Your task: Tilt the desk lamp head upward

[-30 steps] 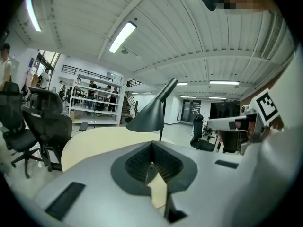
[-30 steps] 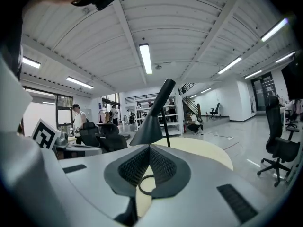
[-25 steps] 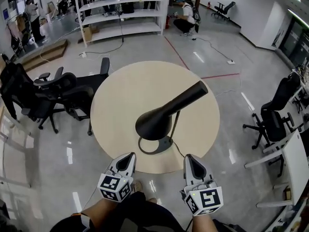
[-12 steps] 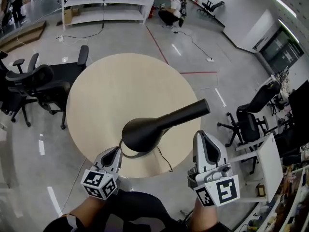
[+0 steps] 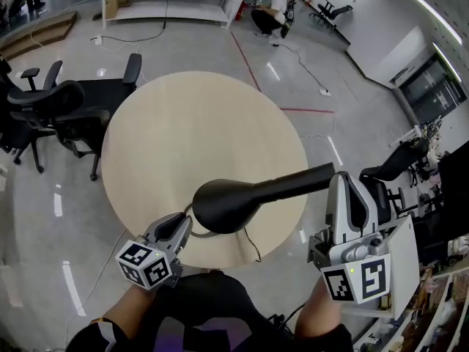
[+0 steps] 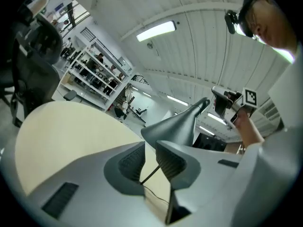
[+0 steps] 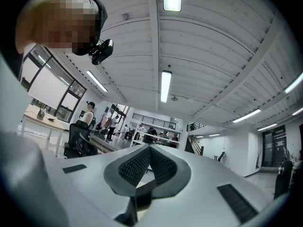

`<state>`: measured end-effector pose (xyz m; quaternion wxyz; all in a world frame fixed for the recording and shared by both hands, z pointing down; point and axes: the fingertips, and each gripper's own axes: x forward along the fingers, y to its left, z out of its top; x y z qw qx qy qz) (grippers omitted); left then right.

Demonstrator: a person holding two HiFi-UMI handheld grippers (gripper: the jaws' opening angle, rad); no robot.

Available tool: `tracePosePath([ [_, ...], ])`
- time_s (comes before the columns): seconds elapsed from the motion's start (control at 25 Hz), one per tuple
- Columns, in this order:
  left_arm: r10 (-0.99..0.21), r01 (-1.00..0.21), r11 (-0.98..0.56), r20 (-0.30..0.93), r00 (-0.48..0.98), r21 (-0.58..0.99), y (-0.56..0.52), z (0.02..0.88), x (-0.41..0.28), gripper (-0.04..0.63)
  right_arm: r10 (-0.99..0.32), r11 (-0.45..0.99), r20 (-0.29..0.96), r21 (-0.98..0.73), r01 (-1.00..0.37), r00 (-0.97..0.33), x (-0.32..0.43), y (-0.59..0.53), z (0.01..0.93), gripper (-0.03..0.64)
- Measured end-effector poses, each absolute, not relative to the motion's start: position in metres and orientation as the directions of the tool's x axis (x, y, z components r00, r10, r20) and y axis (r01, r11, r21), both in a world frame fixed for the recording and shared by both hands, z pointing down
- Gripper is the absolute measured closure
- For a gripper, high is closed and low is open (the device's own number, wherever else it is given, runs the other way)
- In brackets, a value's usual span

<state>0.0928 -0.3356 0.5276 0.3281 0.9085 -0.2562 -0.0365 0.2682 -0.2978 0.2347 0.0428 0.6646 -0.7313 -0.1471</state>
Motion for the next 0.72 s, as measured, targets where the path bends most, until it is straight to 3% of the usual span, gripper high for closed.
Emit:
tracePosePath([
  [0.36,-0.577,-0.403,-0.571,-0.001,0.817,0.715,-0.315,0.521,0.121,0.467,-0.936,0.265,-0.139,0.332,-0.905,-0.325,0.294,-0.321,0.205,0.606],
  [0.72,-0.601,-0.265,-0.520,-0.127,0.789,0.812,-0.314,0.524,0.117,0.460,-0.915,0.348,-0.085,0.333,-0.877,-0.395,0.299,-0.351,0.221,0.606],
])
